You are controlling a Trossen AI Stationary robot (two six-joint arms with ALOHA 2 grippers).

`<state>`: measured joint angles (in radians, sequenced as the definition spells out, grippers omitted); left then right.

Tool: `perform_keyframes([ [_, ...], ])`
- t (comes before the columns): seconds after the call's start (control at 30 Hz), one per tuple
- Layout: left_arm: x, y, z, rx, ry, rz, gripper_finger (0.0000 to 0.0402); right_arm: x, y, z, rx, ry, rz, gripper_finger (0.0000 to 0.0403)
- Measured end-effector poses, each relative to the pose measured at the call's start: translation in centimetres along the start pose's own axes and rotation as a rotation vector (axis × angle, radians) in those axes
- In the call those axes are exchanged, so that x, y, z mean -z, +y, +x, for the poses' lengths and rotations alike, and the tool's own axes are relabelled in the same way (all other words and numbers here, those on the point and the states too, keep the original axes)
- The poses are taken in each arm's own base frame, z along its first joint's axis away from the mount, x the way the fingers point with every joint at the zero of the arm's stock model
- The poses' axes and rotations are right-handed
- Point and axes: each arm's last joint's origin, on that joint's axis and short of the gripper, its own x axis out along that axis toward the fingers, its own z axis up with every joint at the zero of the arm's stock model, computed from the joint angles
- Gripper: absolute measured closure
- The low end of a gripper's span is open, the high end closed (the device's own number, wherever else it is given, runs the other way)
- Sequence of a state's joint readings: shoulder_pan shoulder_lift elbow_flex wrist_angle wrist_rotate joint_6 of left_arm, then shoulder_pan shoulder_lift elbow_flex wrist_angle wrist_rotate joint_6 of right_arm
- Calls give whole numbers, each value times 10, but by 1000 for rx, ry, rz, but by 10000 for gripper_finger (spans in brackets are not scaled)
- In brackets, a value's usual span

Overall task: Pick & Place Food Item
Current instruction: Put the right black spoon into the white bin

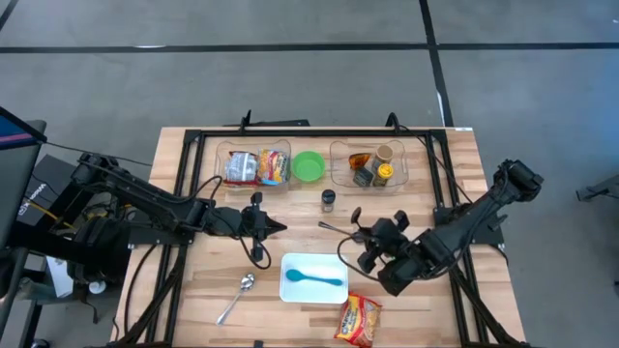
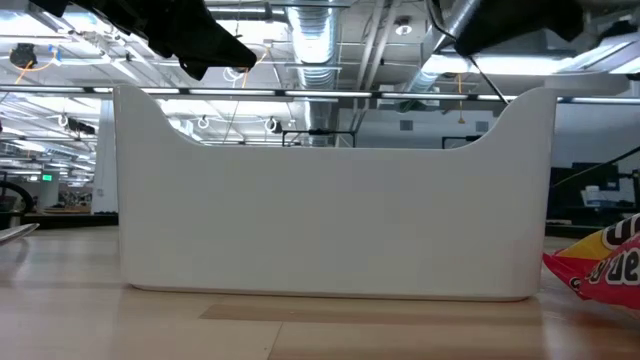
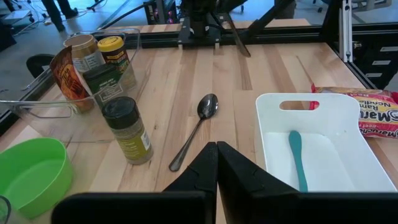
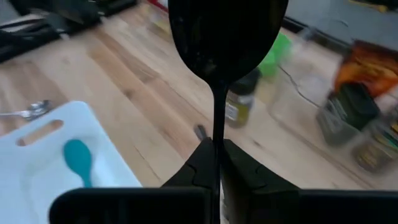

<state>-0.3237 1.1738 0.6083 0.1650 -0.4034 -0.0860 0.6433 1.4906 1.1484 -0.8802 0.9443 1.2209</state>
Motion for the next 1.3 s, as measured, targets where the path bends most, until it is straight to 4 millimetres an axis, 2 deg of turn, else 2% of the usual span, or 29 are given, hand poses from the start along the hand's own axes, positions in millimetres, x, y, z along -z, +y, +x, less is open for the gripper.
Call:
perform_keyframes([
  [0.47,0,0,0,0,0,0,398,-20,34,-2,-260,-115,-139,396],
  [0.77,0,0,0,0,0,29,398,-28,37,6,-355,-83,-258,396],
  [1.07,1,0,0,-1,9,33,398,-8,65,41,-414,-50,-365,396],
  [1.3,1,0,0,-1,8,32,398,-9,72,41,-474,-36,-421,396],
])
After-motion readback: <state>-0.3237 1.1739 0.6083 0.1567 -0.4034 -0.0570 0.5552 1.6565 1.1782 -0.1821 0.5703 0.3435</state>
